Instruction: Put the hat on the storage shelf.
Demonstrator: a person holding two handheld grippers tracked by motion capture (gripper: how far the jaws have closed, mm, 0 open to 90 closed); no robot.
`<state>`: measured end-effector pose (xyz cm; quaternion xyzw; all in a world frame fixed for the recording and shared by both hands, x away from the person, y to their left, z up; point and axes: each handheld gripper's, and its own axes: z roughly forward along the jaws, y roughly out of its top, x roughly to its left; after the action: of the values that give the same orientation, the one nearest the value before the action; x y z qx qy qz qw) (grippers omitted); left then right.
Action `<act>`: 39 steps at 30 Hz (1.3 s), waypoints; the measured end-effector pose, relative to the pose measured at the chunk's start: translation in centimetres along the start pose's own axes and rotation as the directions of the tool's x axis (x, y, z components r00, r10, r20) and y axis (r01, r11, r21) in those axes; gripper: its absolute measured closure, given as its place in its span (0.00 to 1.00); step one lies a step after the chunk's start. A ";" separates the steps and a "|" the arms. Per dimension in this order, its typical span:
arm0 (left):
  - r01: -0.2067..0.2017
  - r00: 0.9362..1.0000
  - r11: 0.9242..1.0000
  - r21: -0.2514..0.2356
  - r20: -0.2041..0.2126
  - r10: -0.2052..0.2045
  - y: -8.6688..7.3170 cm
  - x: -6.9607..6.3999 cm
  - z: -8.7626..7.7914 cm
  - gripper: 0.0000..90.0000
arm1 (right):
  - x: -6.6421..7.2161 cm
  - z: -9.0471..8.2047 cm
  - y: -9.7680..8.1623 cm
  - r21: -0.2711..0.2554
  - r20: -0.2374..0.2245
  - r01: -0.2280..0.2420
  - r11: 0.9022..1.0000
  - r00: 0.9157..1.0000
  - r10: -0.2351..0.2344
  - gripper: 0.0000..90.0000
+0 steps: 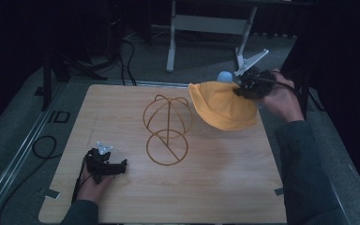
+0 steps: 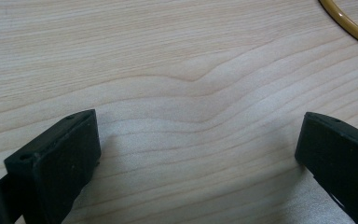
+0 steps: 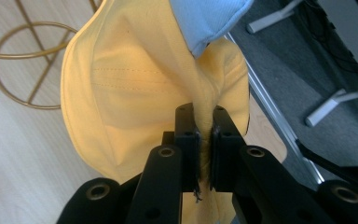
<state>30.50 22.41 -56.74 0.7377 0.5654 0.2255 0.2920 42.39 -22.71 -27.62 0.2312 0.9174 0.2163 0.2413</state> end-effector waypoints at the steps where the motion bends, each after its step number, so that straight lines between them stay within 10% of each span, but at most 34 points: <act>1: 0.000 1.000 1.000 0.000 0.000 0.000 0.0 0.0 0.0 0.00 | 0.0 -0.1 0.0 -0.005 -0.005 0.000 1.000 1.000 0.000 0.94; 39: -0.004 1.000 1.000 0.000 -0.001 0.004 0.0 0.0 0.0 0.00 | 0.7 -2.3 1.1 -0.143 -0.099 0.038 0.989 0.994 -0.052 0.94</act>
<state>30.51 22.43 -56.74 0.7386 0.5643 0.2264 0.2912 40.92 -22.14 -25.46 0.1813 0.9160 0.2866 0.2143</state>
